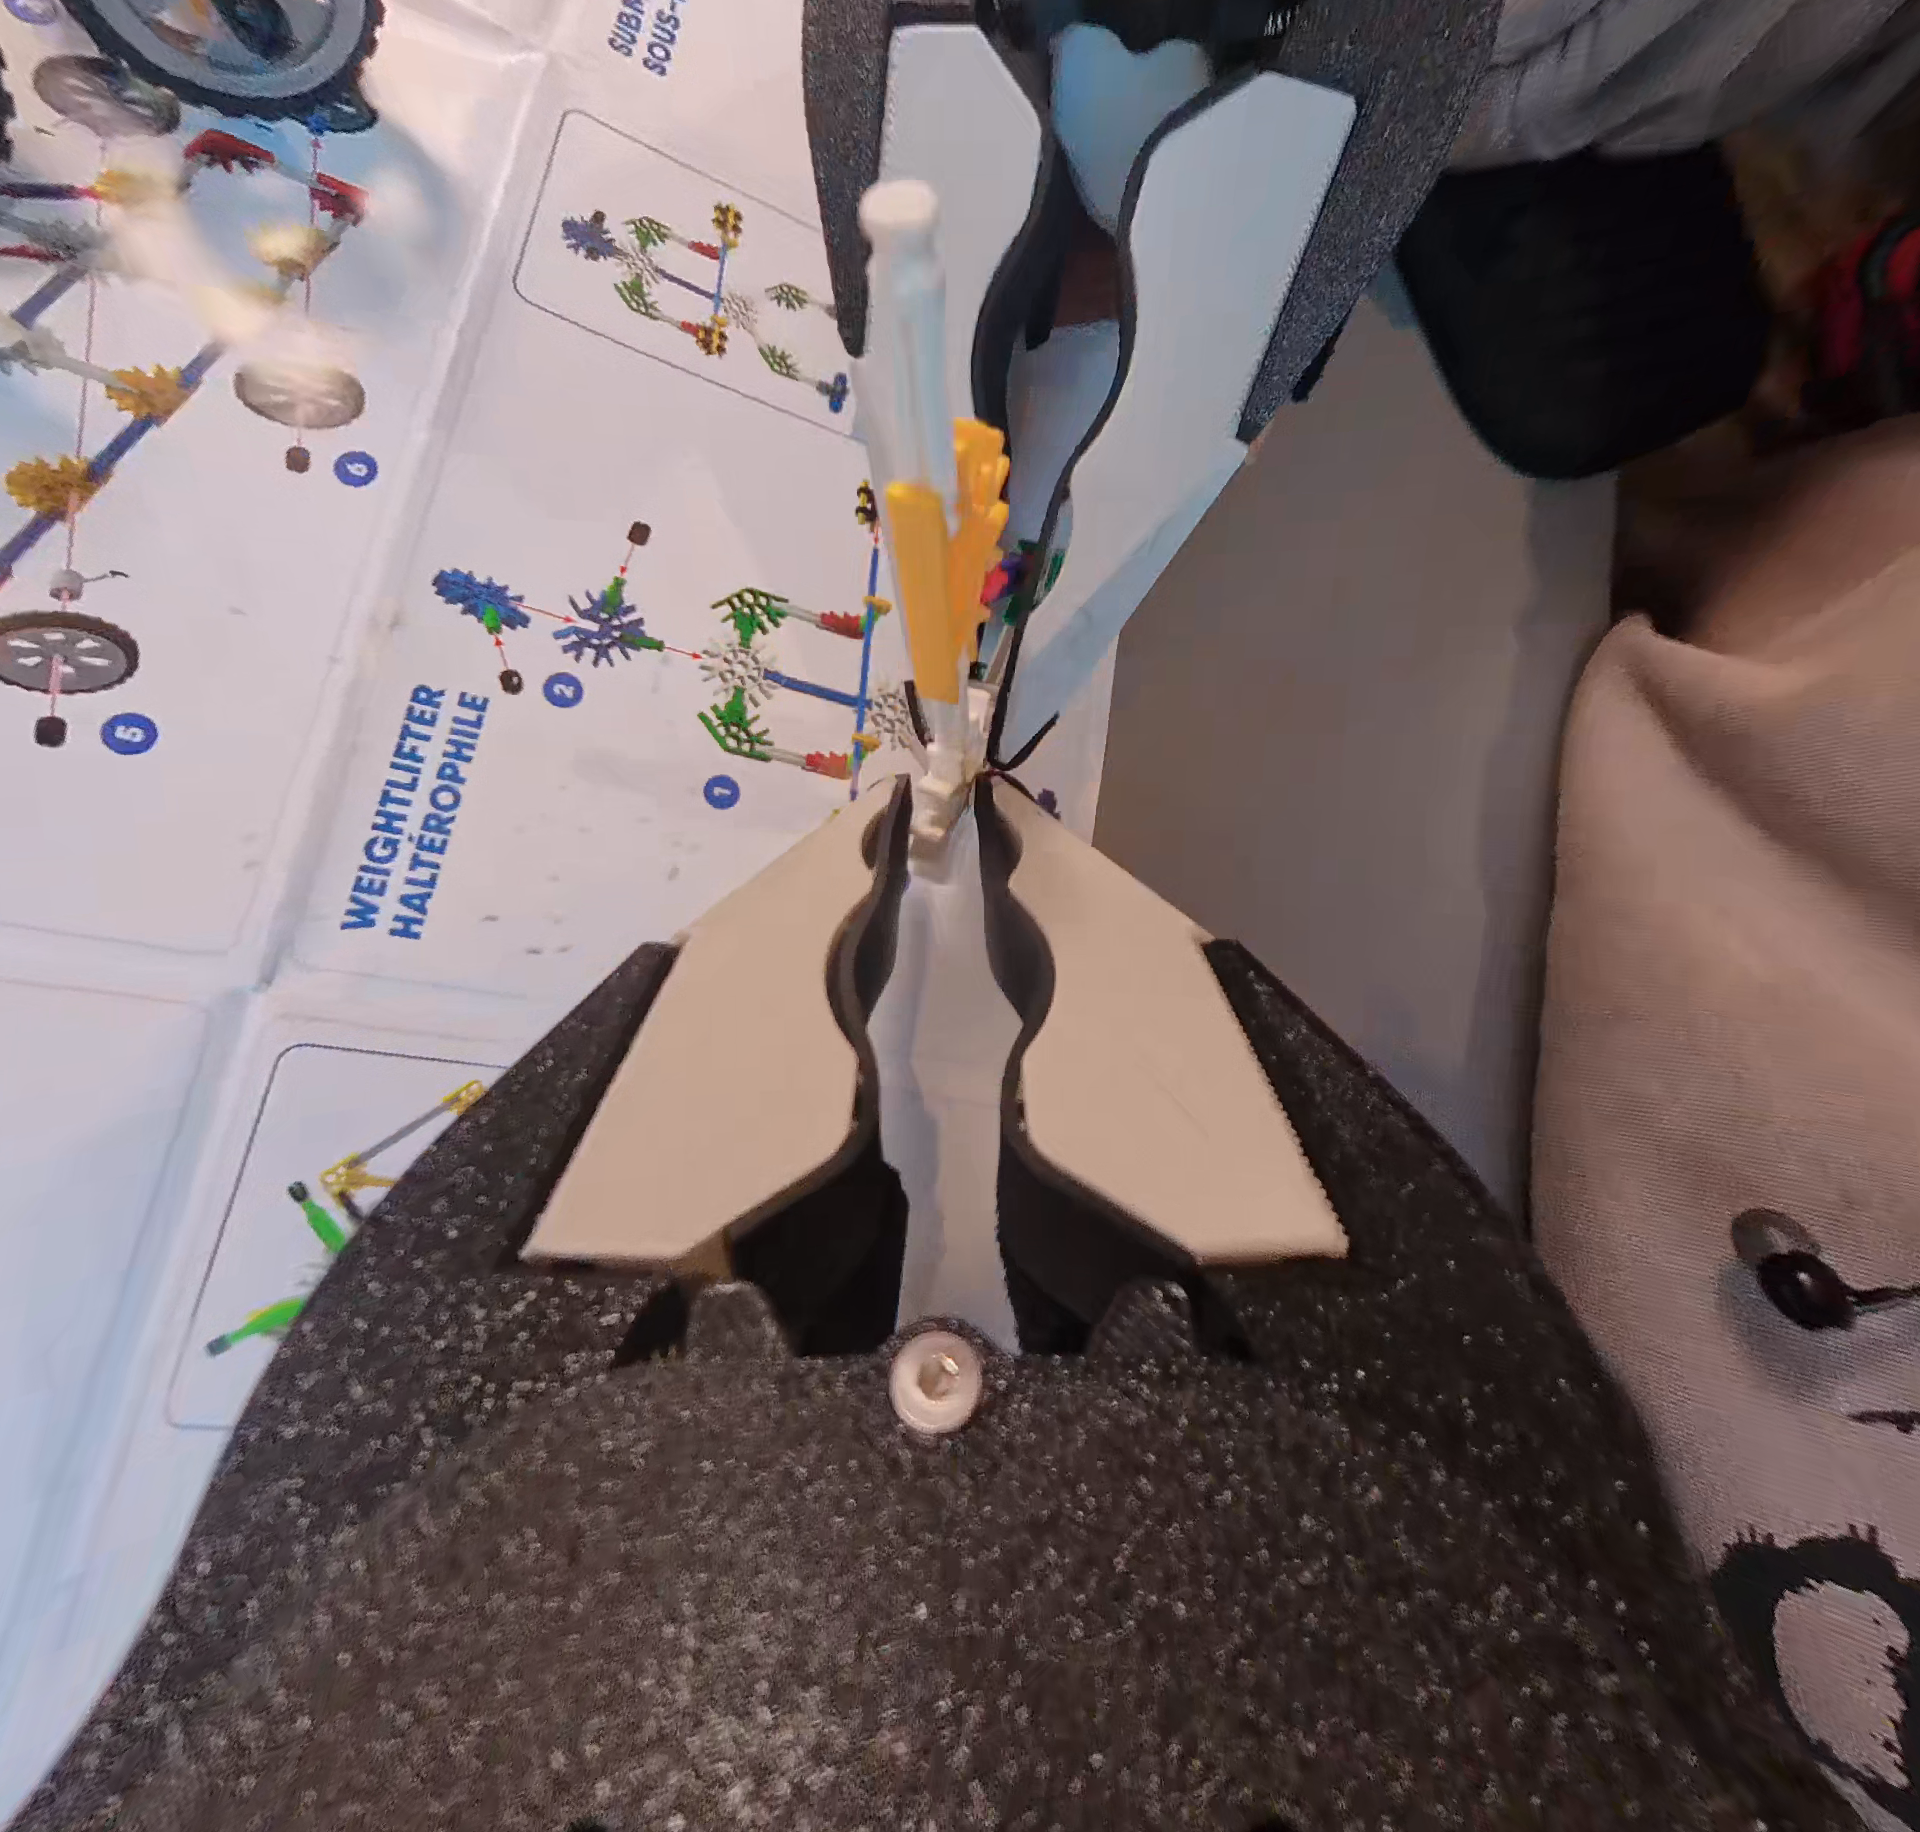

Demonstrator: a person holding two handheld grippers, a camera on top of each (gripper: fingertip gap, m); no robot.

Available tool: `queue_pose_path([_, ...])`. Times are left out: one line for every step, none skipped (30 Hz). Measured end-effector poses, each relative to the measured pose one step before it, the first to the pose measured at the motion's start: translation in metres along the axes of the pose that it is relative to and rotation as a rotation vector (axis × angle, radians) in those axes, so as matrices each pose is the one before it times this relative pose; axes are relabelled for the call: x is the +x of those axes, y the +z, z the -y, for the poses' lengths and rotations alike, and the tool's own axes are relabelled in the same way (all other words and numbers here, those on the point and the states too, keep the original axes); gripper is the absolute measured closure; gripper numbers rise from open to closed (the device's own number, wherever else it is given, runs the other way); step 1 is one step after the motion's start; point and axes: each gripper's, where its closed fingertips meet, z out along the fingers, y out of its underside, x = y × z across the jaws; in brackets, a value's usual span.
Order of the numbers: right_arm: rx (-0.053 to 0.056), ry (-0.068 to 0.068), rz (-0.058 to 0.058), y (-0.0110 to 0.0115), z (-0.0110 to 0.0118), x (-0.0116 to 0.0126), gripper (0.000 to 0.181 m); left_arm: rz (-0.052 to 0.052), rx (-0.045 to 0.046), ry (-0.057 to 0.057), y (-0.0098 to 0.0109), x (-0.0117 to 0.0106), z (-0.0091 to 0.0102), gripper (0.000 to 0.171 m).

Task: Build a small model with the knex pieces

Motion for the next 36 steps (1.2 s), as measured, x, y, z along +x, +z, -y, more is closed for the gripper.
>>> queue_pose_path([0.0109, 0.0228, 0.0131, -0.00057, 0.00109, -0.00054, 0.177, -0.0374, 0.03177, -0.0266, -0.00062, 0.00089, 0.0015, 0.162])
queue_pose_path([0.0094, 0.02, 0.0035, -0.00058, 0.00033, 0.00097, 0.177, -0.0196, 0.03005, -0.0162, 0.00037, -0.0005, 0.00127, 0.162])
queue_pose_path([0.0032, 0.0201, -0.003, -0.00037, -0.00004, 0.00163, 0.177, -0.0053, 0.02046, -0.0057, 0.00075, -0.00102, 0.00049, 0.163])
queue_pose_path([-0.005, 0.0091, -0.0016, 0.00004, -0.00026, 0.00024, 0.177, -0.0093, 0.008, -0.0006, 0.00033, 0.0007, -0.00036, 0.165])
queue_pose_path([-0.016, 0.0026, 0.0074, 0.00079, -0.00127, -0.00202, 0.176, -0.0273, -0.01329, -0.0041, 0.00045, 0.00378, -0.00224, 0.167])
queue_pose_path([-0.0202, -0.0001, 0.0104, 0.00092, -0.00144, -0.00256, 0.175, -0.0267, -0.02143, -0.003, 0.00061, 0.00395, -0.00228, 0.168])
queue_pose_path([-0.0256, -0.0145, 0.01, 0.00045, -0.00168, -0.00233, 0.175, -0.0181, -0.02494, 0.0109, 0.00057, 0.00297, -0.0019, 0.168])
queue_pose_path([-0.0214, -0.0211, 0.0126, -0.00031, -0.0003, -0.00249, 0.17, -0.0075, -0.03353, 0.0167, 0.00024, 0.00159, -0.00233, 0.168])
queue_pose_path([-0.0065, -0.0178, 0.0103, -0.00134, 0.00284, -0.00193, 0.164, -0.0109, -0.03031, 0.013, -0.0005, 0.00156, -0.00135, 0.168])
queue_pose_path([-0.0069, -0.0269, 0.0085, -0.00179, 0.0038, -0.0018, 0.162, -0.0252, -0.02675, 0.0107, -0.00107, 0.00297, -0.00055, 0.168])
queue_pose_path([-0.0153, -0.0407, 0.0079, -0.00163, 0.00304, -0.00208, 0.162, -0.0228, -0.02438, 0.0098, -0.00107, 0.00213, -0.00005, 0.168])
queue_pose_path([-0.0179, -0.041, -0.0018, -0.0011, 0.00256, -0.0008, 0.162, -0.0238, -0.03169, 0.01, -0.00067, 0.0018, -0.00128, 0.168])
queue_pose_path([-0.0336, -0.0314, 0.002, 0.00068, -0.0004, -0.00145, 0.162, -0.0201, -0.03198, 0.0108, -0.00016, 0.00113, -0.00137, 0.168])
queue_pose_path([-0.0392, -0.0206, 0.0152, 0.00247, -0.00244, -0.00368, 0.162, -0.0225, -0.02166, 0.0053, 0.00005, 0.00131, 0.00004, 0.168])
queue_pose_path([-0.0346, -0.0086, 0.0069, 0.00374, -0.0033, -0.00228, 0.169, -0.0242, -0.00459, 0.0014, -0.00007, 0.00153, 0.00223, 0.168])
queue_pose_path([-0.0126, -0.0059, -0.0088, 0.00295, -0.00186, 0.00036, 0.175, -0.0152, -0.00583, 0.0019, -0.00001, 0.00024, 0.00074, 0.168])
queue_pose_path([0.0082, 0.0172, -0.0007, 0.00039, -0.00031, 0.00059, 0.175, -0.0065, 0.00299, 0.0063, 0.00007, -0.00042, 0.00001, 0.167])
queue_pose_path([0.025, 0.0437, 0.0181, -0.00159, 0.00058, -0.00135, 0.176, -0.0135, 0.02461, 0.002, -0.00048, 0.00115, 0.00161, 0.168])
queue_pose_path([0.0405, 0.0586, 0.0097, -0.00205, 0.00101, -0.00001, 0.176, -0.0071, 0.03965, -0.0081, -0.00121, 0.00017, 0.00226, 0.167])
queue_pose_path([0.0453, 0.0615, -0.0091, -0.00178, 0.00041, 0.00237, 0.176, 0.0062, 0.04434, -0.0153, -0.00148, -0.00197, 0.00194, 0.167])
queue_pose_path([0.0376, 0.0601, -0.0023, -0.00066, -0.00119, 0.001, 0.176, 0.0054, 0.04154, -0.0148, -0.0009, -0.00163, 0.00099, 0.166])
queue_pose_path([0.034, 0.0424, 0.002, 0.00015, -0.00149, -0.00021, 0.176, -0.0009, 0.03549, -0.0107, 0.00016, -0.00026, 0.00058, 0.166])
queue_pose_path([0.022, 0.0336, 0.0017, 0.00086, -0.00171, -0.00027, 0.176, 0.004, 0.02699, -0.0059, 0.00131, -0.00077, 0.00028, 0.166])
queue_pose_path([0.0141, 0.0251, -0.0073, 0.00075, -0.0012, 0.00144, 0.177, 0.0137, 0.00959, -0.0059, 0.00184, -0.00242, -0.00115, 0.165])
queue_pose_path([0.0063, 0.0063, -0.0161, 0.00072, -0.001, 0.0031, 0.177, 0.0199, -0.00167, -0.0089, 0.00136, -0.00375, -0.00134, 0.165])
queue_pose_path([0.0004, -0.0005, -0.0118, 0.00026, -0.00067, 0.00256, 0.176, 0.0128, -0.00593, -0.0066, 0.00099, -0.00254, -0.00105, 0.165])
queue_pose_path([-0.003, -0.0032, -0.0092, 0.00001, -0.00014, 0.00178, 0.177, 0.0075, -0.00301, -0.0044, 0.00037, -0.00179, -0.00006, 0.165])
queue_pose_path([-0.0069, -0.0139, -0.0136, -0.0003, 0.00001, 0.00134, 0.177, 0.0061, -0.00112, -0.0046, 0.00013, -0.00095, 0.00044, 0.165])
queue_pose_path([-0.0123, -0.0246, -0.0161, -0.00041, -0.00029, 0.00087, 0.176, 0.0031, -0.00443, 0.0039, -0.00009, 0.00025, 0.00002, 0.165])
queue_pose_path([-0.014, -0.0234, -0.0078, -0.00043, -0.00056, -0.00058, 0.176, -0.0002, -0.00646, 0.0077, -0.00003, 0.00098, -0.00039, 0.165])
queue_pose_path([-0.0205, -0.0247, 0.0028, -0.00095, -0.00213, -0.00169, 0.174, -0.006, -0.0075, 0.0082, -0.00048, 0.00188, -0.00085, 0.166])
queue_pose_path([-0.0297, -0.0194, 0.0055, -0.00187, -0.00433, -0.00129, 0.163, -0.0016, -0.00177, 0.0064, -0.00101, 0.00116, -0.00055, 0.168])
queue_pose_path([-0.0244, -0.016, 0.0024, -0.00357, -0.00445, -0.00044, 0.157, 0.0083, 0.00065, 0.002, -0.00171, -0.00095, -0.00074, 0.167])
queue_pose_path([-0.0175, -0.0129, 0.0059, -0.00449, -0.00467, -0.0013, 0.154, -0.0004, 0.00359, -0.0029, -0.00181, -0.00015, -0.00094, 0.168])
queue_pose_path([-0.0113, -0.0065, -0.0044, -0.00386, -0.00433, 0.00004, 0.154, -0.0027, 0.00001, 0.0008, -0.00133, 0.00041, -0.00202, 0.168])
queue_pose_path([0.0052, -0.0051, -0.0185, -0.00217, -0.00224, 0.00204, 0.156, 0.0008, 0.00028, 0.0011, -0.00053, -0.00008, -0.00206, 0.168])
